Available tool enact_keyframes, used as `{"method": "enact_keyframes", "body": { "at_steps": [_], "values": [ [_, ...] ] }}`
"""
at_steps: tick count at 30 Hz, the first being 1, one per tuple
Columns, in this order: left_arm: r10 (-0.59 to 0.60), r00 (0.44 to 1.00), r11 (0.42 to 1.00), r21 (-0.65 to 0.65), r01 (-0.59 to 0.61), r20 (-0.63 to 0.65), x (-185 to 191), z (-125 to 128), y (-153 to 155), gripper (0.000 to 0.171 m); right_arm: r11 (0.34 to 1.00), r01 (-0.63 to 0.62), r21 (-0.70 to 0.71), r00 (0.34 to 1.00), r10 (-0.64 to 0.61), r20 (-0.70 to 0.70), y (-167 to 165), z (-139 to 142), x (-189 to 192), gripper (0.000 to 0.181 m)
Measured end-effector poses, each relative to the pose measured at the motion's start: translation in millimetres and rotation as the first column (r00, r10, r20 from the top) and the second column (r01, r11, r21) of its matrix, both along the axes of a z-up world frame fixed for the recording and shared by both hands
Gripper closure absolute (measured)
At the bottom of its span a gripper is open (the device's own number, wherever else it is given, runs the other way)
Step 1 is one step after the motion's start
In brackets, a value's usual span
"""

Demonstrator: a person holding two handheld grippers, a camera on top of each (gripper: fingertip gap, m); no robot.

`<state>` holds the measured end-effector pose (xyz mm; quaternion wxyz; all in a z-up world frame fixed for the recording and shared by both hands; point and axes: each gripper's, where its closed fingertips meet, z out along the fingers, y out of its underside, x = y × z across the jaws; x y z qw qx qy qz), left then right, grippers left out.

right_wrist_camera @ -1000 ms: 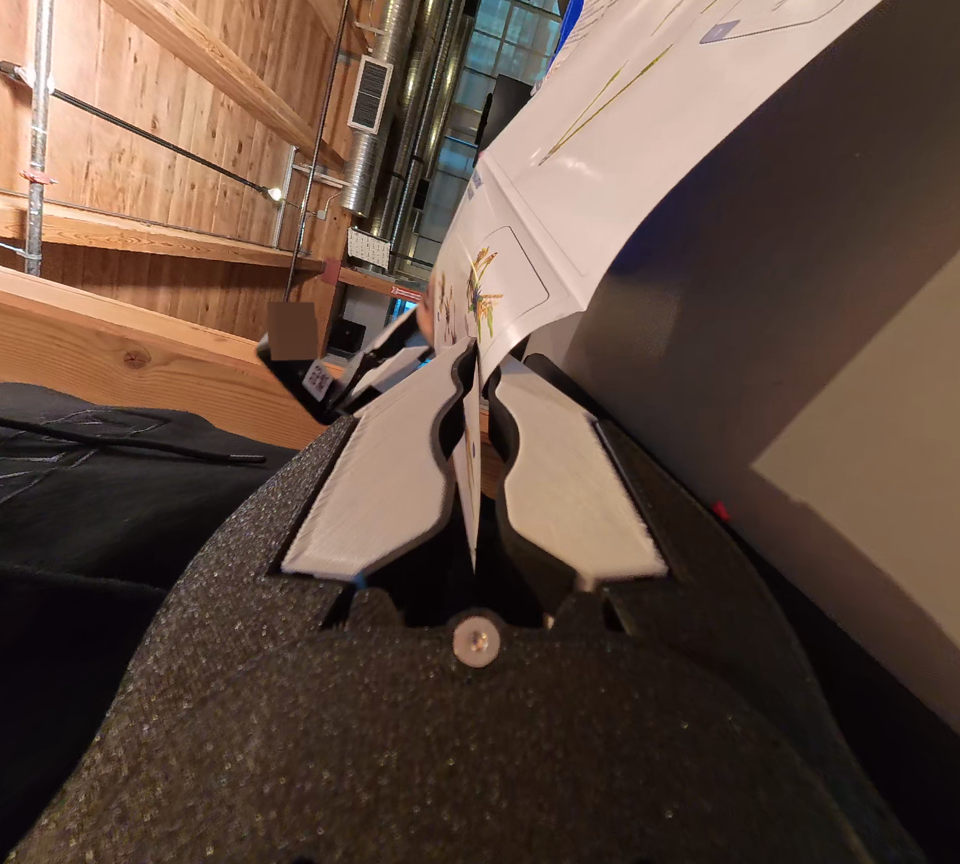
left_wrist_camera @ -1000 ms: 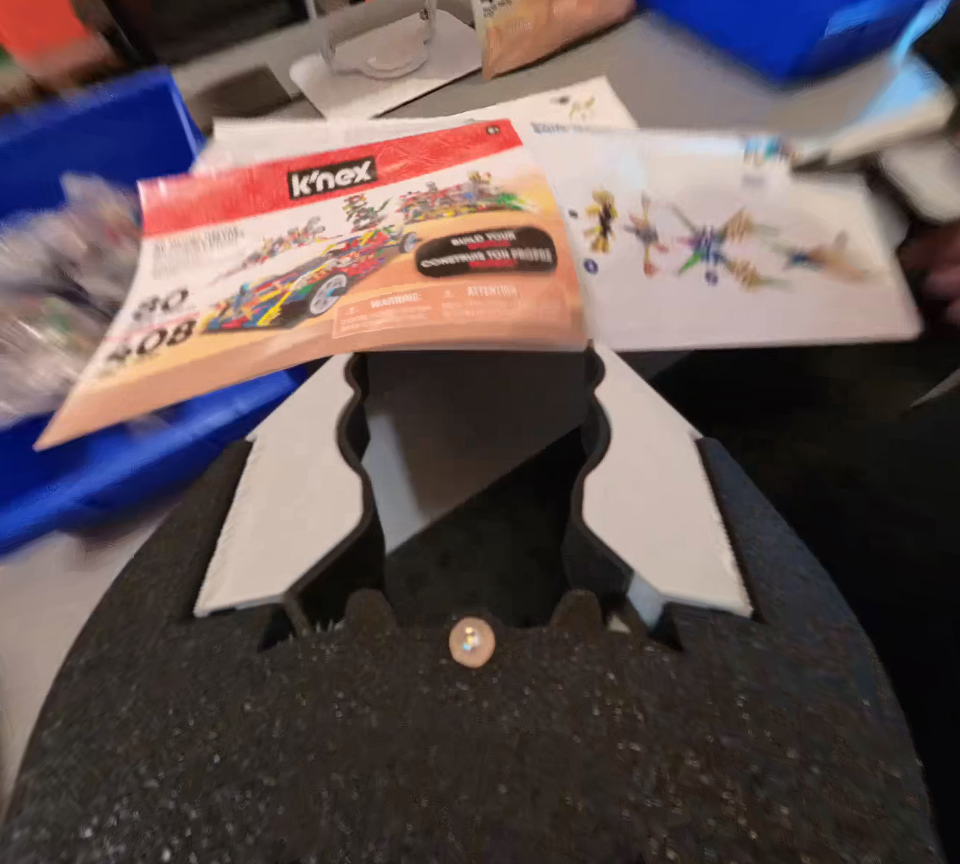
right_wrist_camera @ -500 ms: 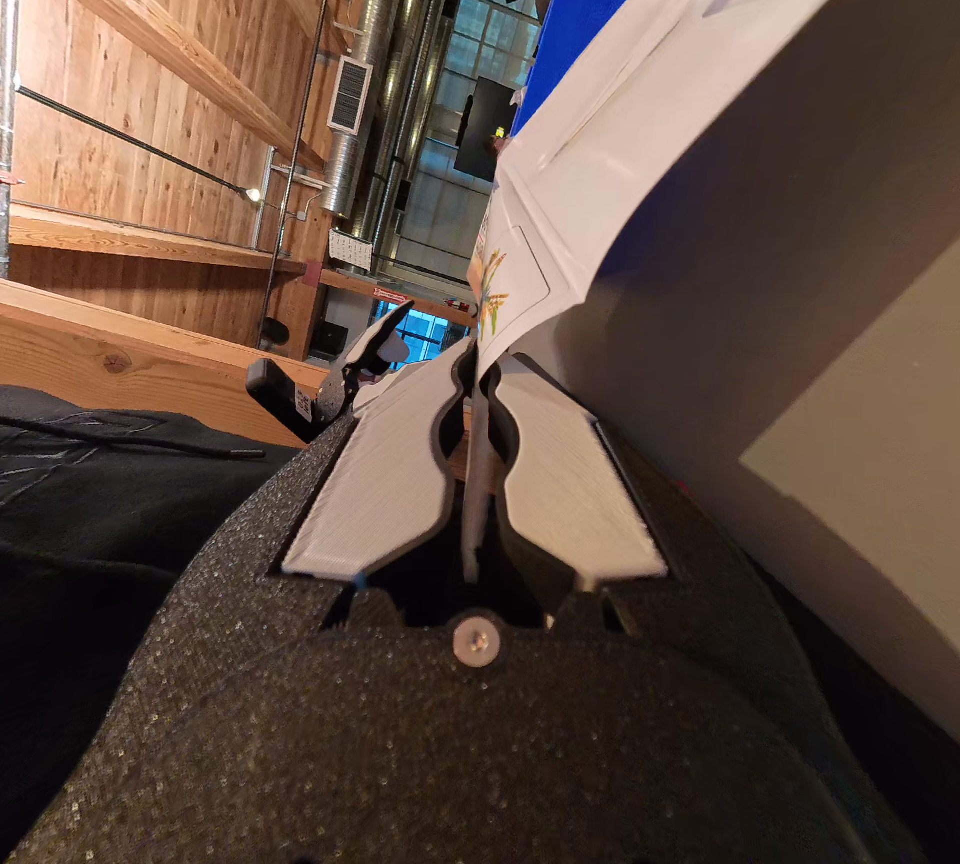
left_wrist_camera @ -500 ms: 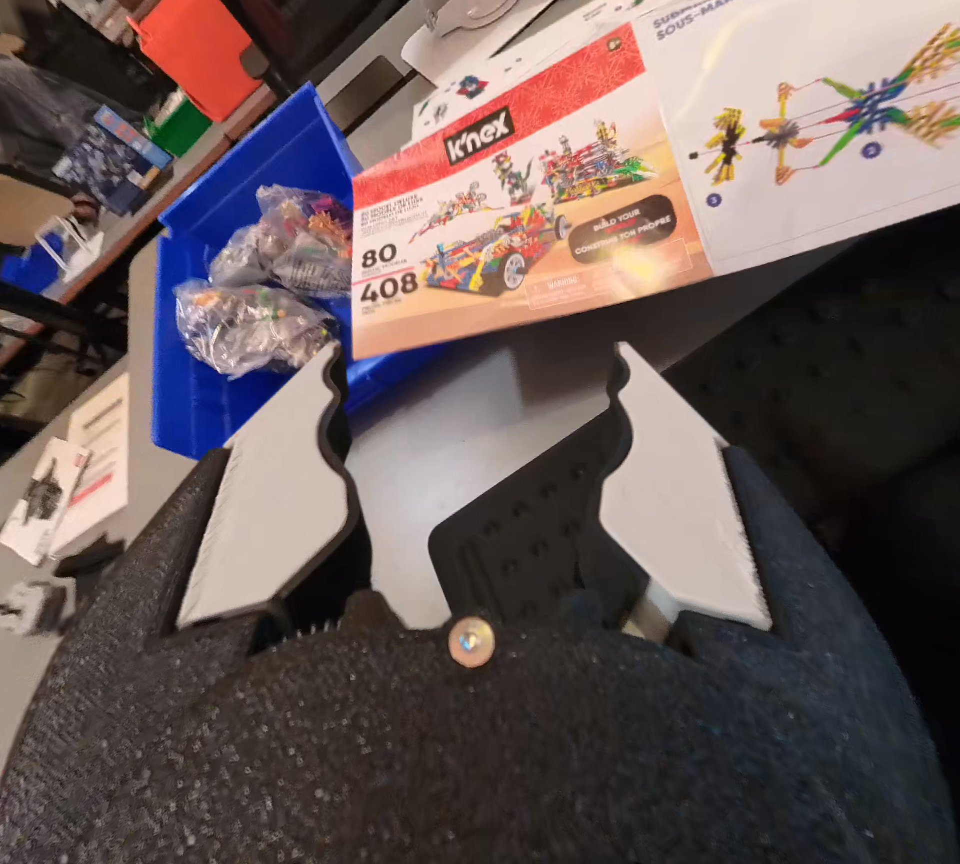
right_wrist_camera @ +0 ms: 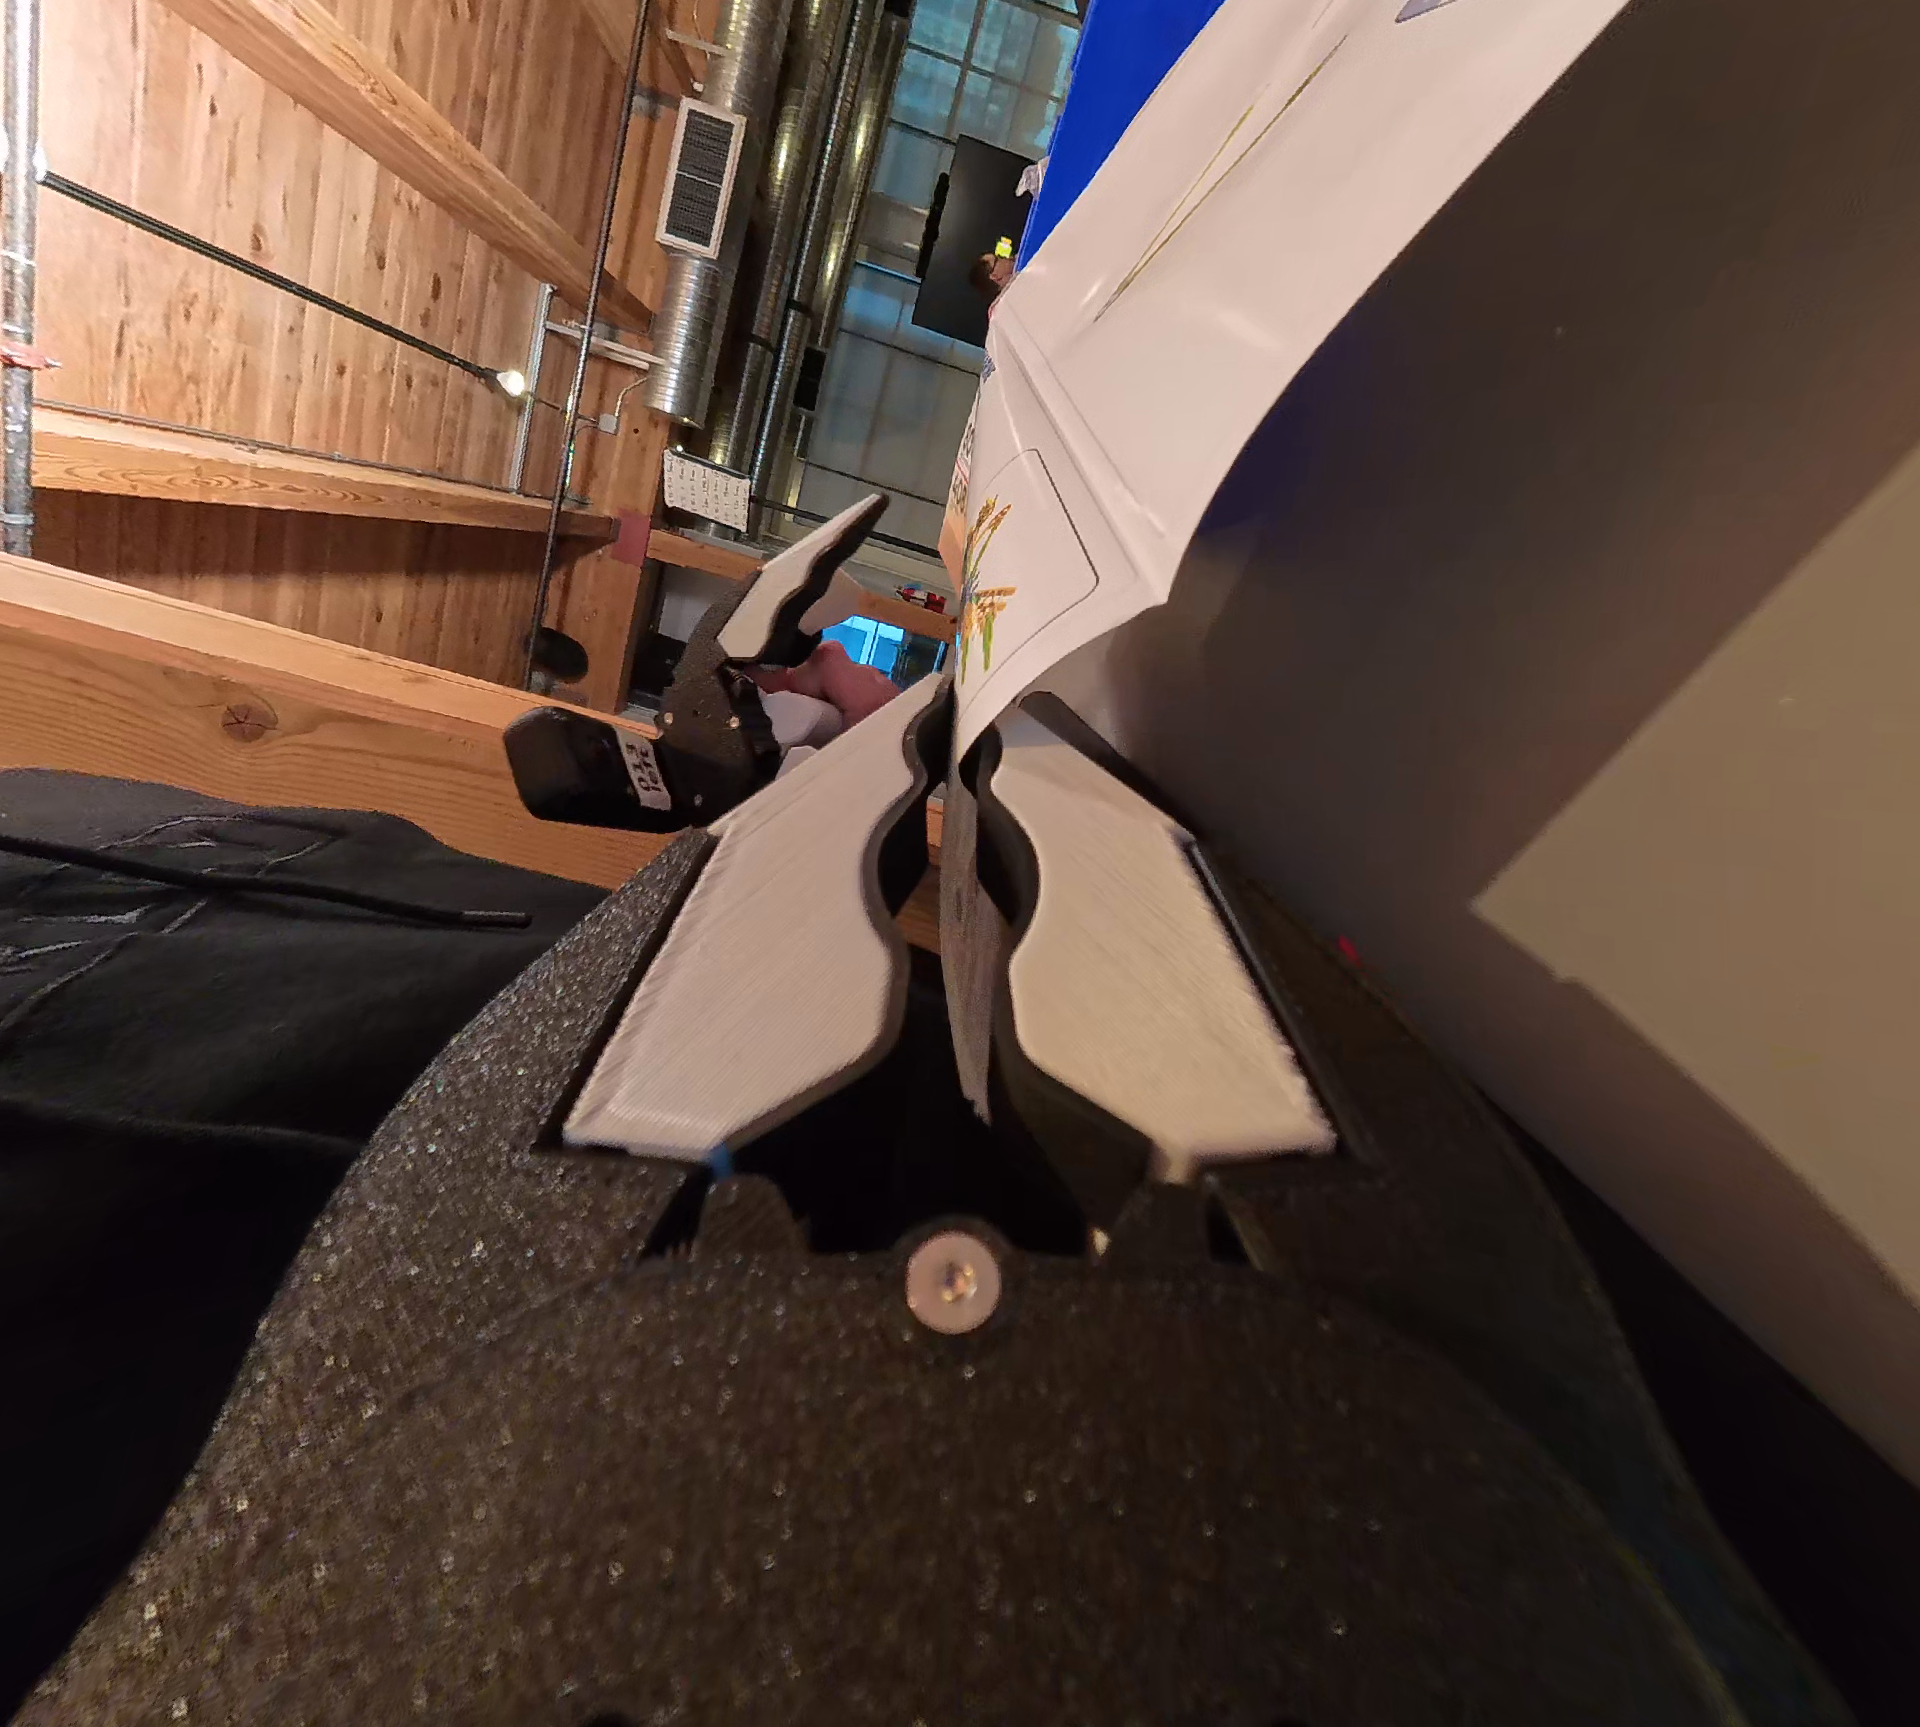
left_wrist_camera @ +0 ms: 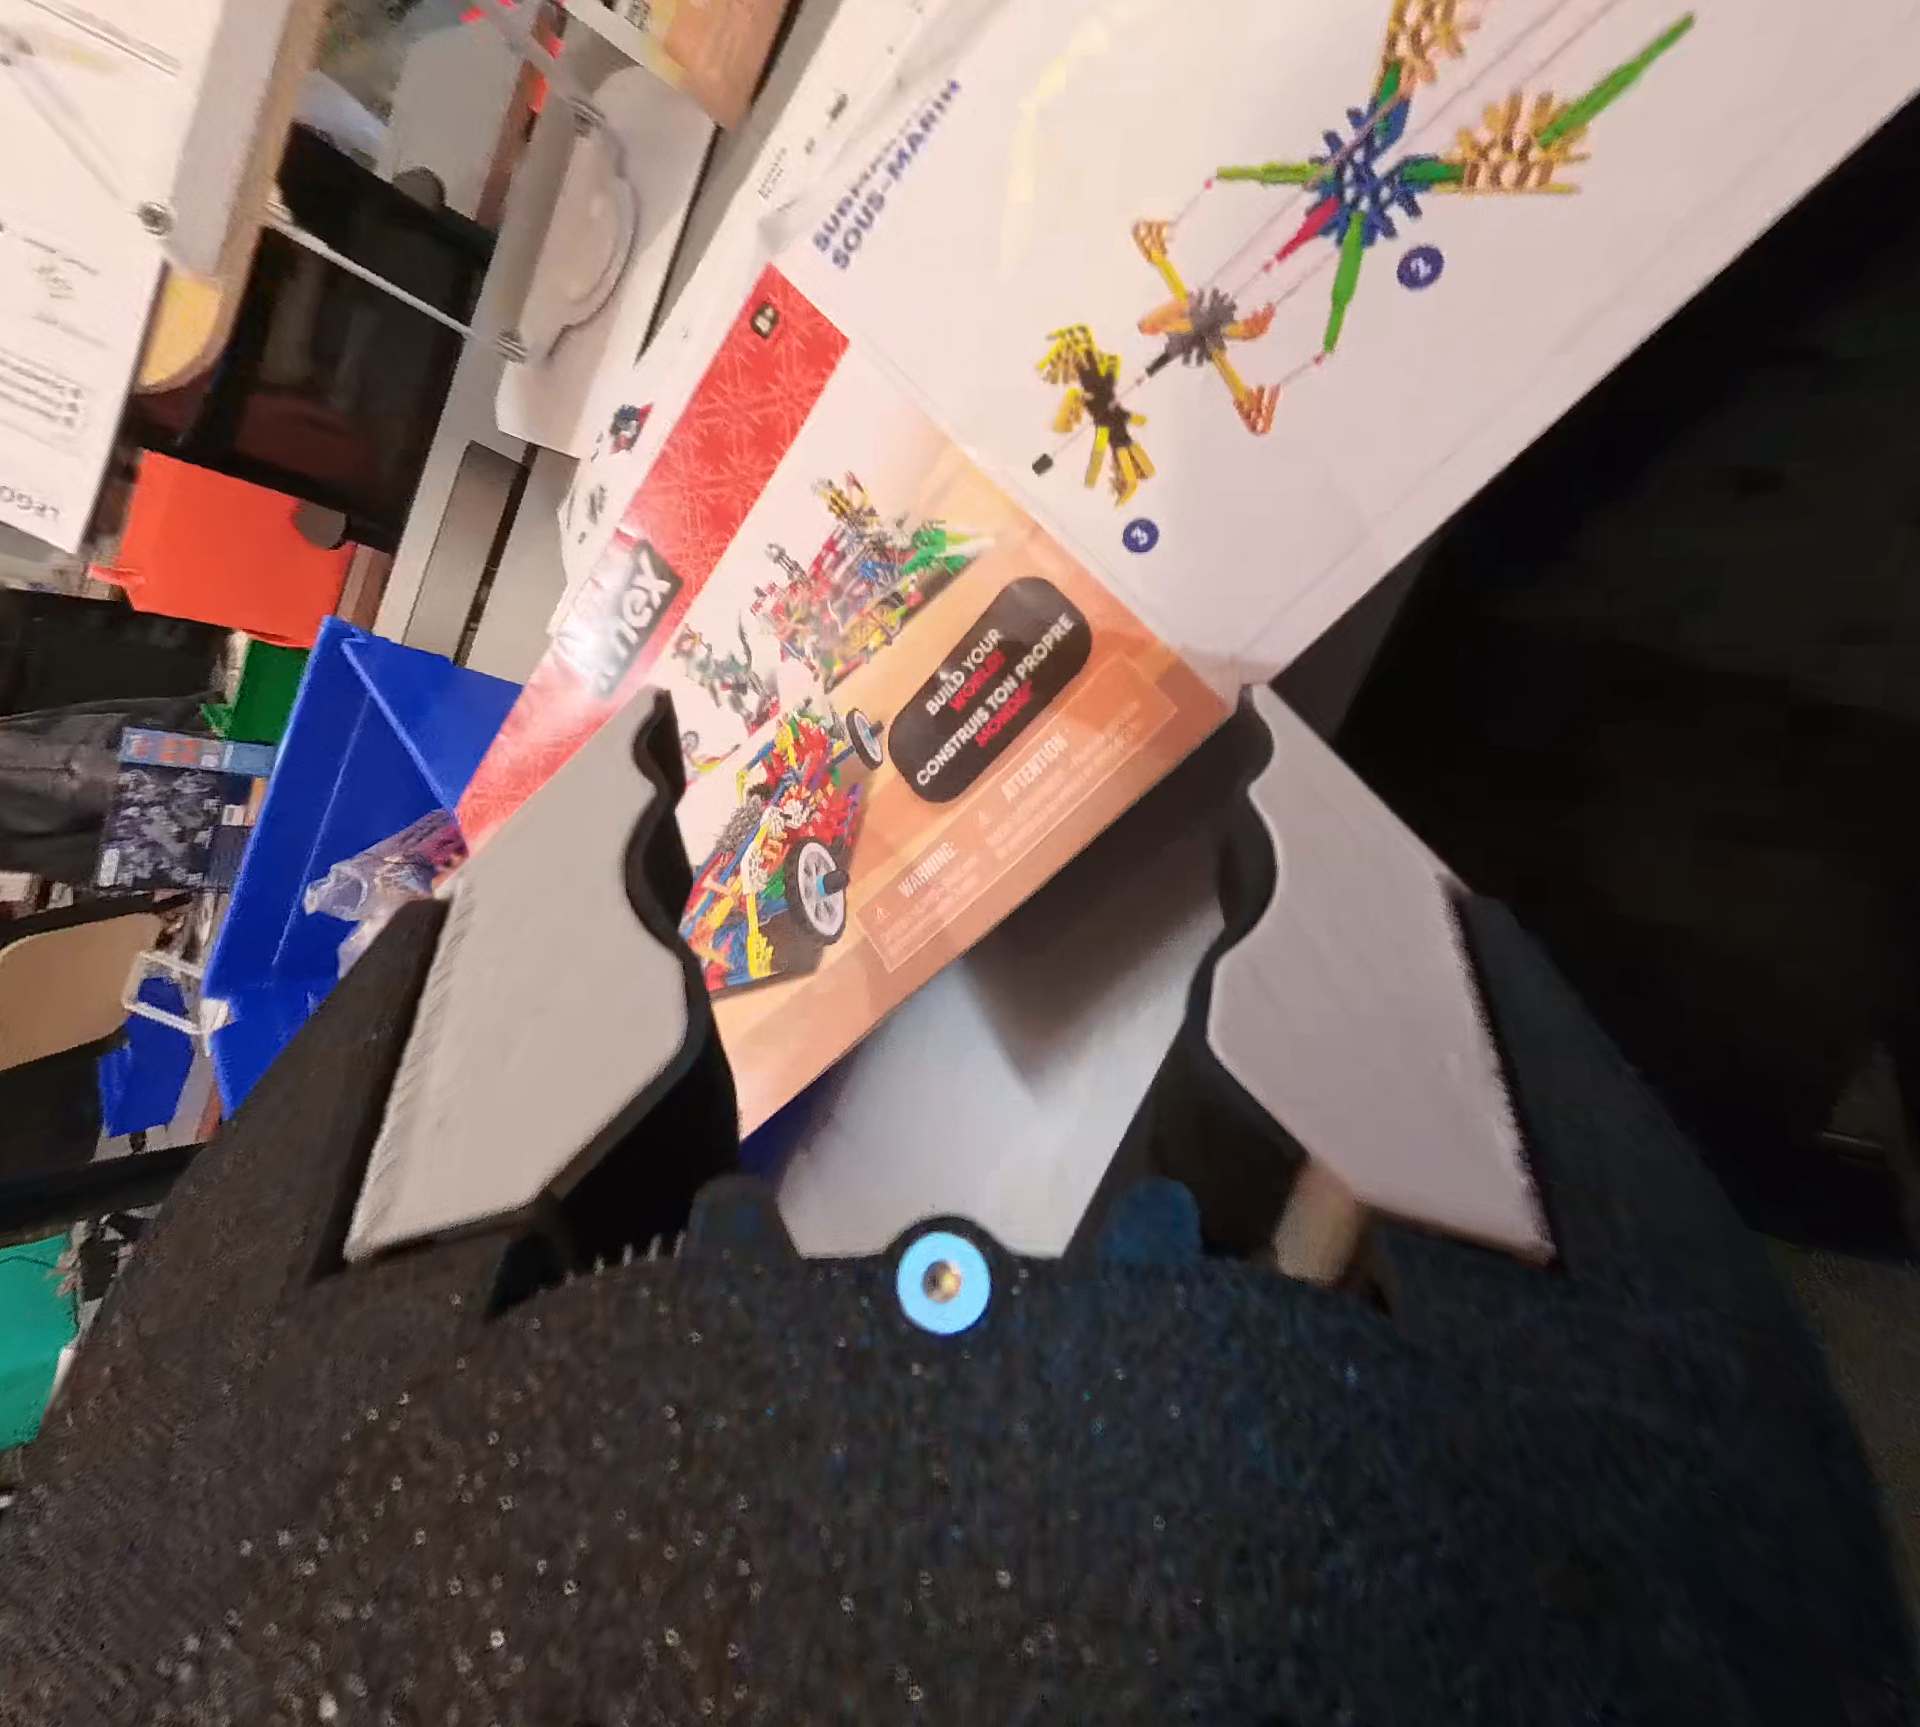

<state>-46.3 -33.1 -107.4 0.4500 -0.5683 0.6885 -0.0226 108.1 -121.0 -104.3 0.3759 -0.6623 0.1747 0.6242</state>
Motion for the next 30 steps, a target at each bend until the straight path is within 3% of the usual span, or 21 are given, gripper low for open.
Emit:
{"method": "enact_keyframes", "body": {
  "at_steps": [2,10,17,27,30],
  "values": [
    [-0.035,0.999,0.999,-0.003,0.035,0.0,-0.1,-0.3,-2.5,0.082,1.0,-0.001,0.0,1.0,0.001,-0.001,-0.1,-0.2,0.0,0.181],
    [-0.08,0.997,0.997,-0.024,0.079,-0.016,-2.1,-7.4,-8.0,0.076,1.0,-0.002,0.001,1.0,0.002,-0.013,-0.2,0.3,1.0,0.181],
    [-0.104,0.994,0.992,-0.071,0.106,0.028,-2.2,2.5,-7.6,0.093,1.0,-0.01,-0.005,1.0,0.01,-0.011,-0.3,-1.0,-0.2,0.181],
    [-0.077,0.996,0.989,-0.121,0.083,0.051,-5.5,5.1,4.7,0.103,1.0,-0.011,-0.004,1.0,0.011,-0.006,-0.7,-1.3,-0.6,0.181],
    [-0.121,0.991,0.975,-0.182,0.13,0.061,-2.8,2.1,-8.4,0.093,1.0,-0.008,-0.003,1.0,0.008,-0.006,-0.7,-1.3,-0.3,0.181]
  ]
}}
